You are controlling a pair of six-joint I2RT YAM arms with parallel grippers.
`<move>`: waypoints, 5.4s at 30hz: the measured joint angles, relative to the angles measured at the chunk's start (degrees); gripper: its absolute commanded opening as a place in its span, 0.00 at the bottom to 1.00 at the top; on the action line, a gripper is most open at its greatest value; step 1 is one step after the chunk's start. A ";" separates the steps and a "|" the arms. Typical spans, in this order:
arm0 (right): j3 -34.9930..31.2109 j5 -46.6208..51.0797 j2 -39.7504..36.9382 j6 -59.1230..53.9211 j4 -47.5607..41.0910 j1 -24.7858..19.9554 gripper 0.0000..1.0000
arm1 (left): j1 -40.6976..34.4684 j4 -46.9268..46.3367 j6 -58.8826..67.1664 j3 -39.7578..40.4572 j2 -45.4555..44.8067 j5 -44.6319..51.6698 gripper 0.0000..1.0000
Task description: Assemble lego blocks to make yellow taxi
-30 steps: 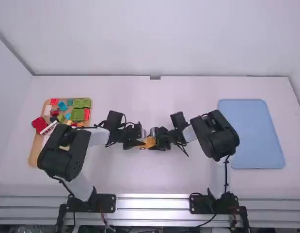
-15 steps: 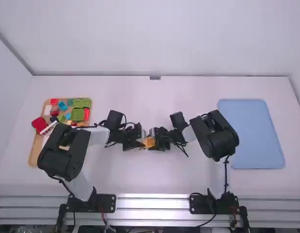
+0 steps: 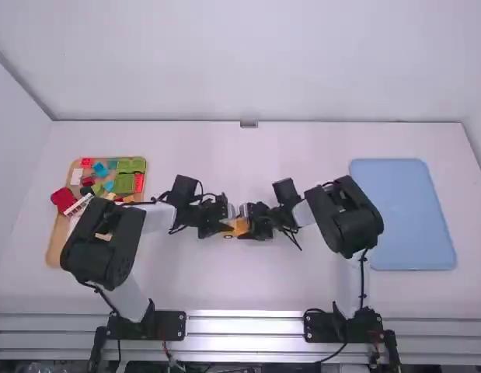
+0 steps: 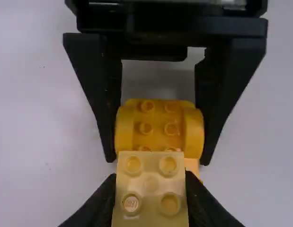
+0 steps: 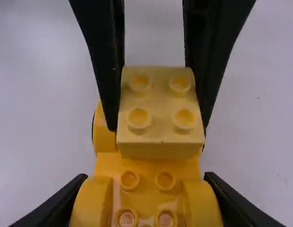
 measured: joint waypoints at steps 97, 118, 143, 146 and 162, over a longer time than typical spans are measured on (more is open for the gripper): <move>0.09 0.17 0.00 0.00 0.09 -0.11 0.56 | 0.98 -7.48 -1.05 0.52 -6.88 -4.90 0.02; 0.09 -0.02 0.00 0.02 -0.15 -0.22 0.57 | -0.35 3.65 -6.69 -2.29 -3.65 -6.14 0.02; 0.09 0.04 0.00 -0.04 -0.04 0.11 0.57 | -0.61 -6.12 -3.78 0.76 -5.29 -2.45 0.02; 0.09 0.02 0.00 -0.04 -0.04 0.11 0.57 | -0.70 -8.92 -2.32 0.76 -5.29 -2.01 0.02; 0.09 0.28 0.00 0.31 0.13 -1.09 0.57 | -0.81 -6.58 -1.75 2.05 -1.68 0.11 0.02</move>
